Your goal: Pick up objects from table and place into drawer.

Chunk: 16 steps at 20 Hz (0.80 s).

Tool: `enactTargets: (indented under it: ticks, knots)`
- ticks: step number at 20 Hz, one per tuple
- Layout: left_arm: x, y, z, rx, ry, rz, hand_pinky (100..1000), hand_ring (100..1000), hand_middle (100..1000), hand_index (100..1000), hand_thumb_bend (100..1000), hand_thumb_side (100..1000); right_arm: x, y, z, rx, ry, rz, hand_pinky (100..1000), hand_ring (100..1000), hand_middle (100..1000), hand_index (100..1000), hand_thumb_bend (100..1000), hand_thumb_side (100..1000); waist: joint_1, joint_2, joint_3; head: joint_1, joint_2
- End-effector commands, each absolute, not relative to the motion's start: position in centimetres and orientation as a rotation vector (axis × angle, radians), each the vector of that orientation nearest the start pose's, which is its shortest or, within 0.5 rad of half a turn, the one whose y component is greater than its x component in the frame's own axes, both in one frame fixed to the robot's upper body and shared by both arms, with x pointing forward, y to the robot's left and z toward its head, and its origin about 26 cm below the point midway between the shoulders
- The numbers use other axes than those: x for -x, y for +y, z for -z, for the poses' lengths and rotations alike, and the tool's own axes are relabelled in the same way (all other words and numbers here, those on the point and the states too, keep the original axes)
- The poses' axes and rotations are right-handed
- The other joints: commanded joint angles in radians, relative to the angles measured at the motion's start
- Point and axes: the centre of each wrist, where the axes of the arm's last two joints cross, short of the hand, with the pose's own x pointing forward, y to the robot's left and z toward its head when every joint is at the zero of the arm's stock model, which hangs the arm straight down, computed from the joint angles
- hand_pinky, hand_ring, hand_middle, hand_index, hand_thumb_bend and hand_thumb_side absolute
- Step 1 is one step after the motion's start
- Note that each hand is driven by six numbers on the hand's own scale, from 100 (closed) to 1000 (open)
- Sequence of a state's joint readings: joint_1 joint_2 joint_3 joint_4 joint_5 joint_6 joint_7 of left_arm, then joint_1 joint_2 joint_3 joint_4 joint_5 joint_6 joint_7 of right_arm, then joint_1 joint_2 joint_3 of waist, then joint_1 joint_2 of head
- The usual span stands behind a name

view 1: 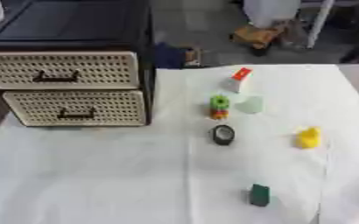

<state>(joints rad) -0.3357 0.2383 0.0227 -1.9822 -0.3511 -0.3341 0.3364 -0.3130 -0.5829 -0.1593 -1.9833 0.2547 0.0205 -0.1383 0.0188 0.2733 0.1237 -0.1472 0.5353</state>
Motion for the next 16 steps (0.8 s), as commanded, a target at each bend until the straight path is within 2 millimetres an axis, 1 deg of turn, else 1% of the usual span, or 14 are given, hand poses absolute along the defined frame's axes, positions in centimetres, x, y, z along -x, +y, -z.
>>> enactTargets:
  ticks: [1, 6, 8, 11, 13, 15, 16]
  knots:
    - [-30.4, 25.6, -21.5, 0.760, 3.376, -0.215, 454, 576, 641, 815, 100, 1000, -29.0, -33.1, -25.9, 0.915, -2.291, -0.478, 641, 522, 676, 873, 444, 1000, 0.000, -0.016, 0.001, -0.002, -0.001]
    - [-30.3, 27.0, -22.9, 0.884, 3.253, -0.347, 442, 559, 624, 823, 100, 1000, -29.0, -33.1, -26.0, 0.917, -2.291, -0.482, 642, 523, 677, 873, 444, 1000, 0.004, -0.017, 0.001, 0.002, -0.003]
    - [-30.3, 27.6, -23.7, 0.946, 3.185, -0.410, 416, 538, 598, 829, 100, 1000, -29.0, -33.1, -26.0, 0.919, -2.291, -0.485, 642, 523, 677, 873, 444, 1000, 0.006, -0.017, 0.002, 0.001, -0.004]
    - [-30.1, 28.7, -25.4, 1.054, 3.047, -0.544, 330, 483, 538, 845, 100, 1000, -29.0, -33.1, -26.1, 0.923, -2.290, -0.490, 643, 523, 677, 873, 443, 1000, 0.011, -0.017, 0.004, 0.000, -0.004]
    - [-30.0, 29.3, -26.4, 1.125, 2.950, -0.686, 275, 438, 511, 855, 100, 1000, -29.0, -33.2, -26.2, 0.926, -2.290, -0.494, 643, 523, 677, 873, 443, 1000, 0.015, -0.017, 0.006, -0.002, -0.006]
    - [-29.8, 29.8, -27.2, 1.202, 2.852, -0.878, 240, 406, 496, 870, 100, 1000, -29.0, -33.2, -26.2, 0.928, -2.290, -0.497, 643, 523, 677, 873, 443, 1000, 0.018, -0.016, 0.007, -0.003, -0.007]
    - [-29.7, 30.0, -27.4, 1.232, 2.809, -1.000, 181, 341, 453, 887, 100, 1000, -29.0, -33.2, -26.3, 0.929, -2.290, -0.499, 643, 523, 677, 873, 443, 1000, 0.020, -0.015, 0.007, -0.004, -0.008]
